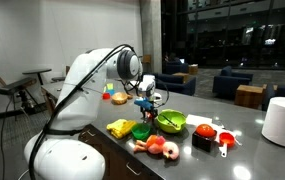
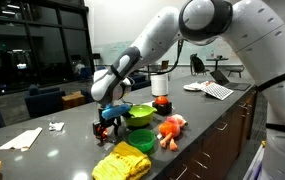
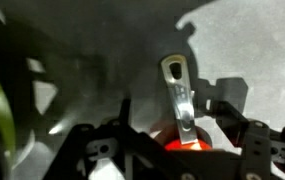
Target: Pick up the orange measuring cup and pour its contents into the lime green bowl
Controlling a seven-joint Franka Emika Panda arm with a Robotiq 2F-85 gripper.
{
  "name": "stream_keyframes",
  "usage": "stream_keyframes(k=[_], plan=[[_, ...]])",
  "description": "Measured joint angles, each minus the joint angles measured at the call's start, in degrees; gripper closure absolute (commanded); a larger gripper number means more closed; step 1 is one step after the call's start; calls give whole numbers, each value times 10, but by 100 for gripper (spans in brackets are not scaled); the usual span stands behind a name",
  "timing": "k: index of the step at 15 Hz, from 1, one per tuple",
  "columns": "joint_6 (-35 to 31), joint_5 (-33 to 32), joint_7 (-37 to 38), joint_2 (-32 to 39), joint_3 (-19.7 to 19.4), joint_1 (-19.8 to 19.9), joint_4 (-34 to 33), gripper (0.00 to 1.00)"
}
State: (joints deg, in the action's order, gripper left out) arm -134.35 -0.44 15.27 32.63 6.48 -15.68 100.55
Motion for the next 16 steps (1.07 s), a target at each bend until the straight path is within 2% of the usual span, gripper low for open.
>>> stream_keyframes(k=[7,8,9,10,16], plan=[[23,-1,0,-10,-14,4,-1,96],[25,-1,0,-11,-16,4,-1,100],[28,-2,0,-11,-18,4,-2,100],[31,-3,0,-12,-19,3,-2,96],[43,-14,6,-10,-18,-11,-8,96]])
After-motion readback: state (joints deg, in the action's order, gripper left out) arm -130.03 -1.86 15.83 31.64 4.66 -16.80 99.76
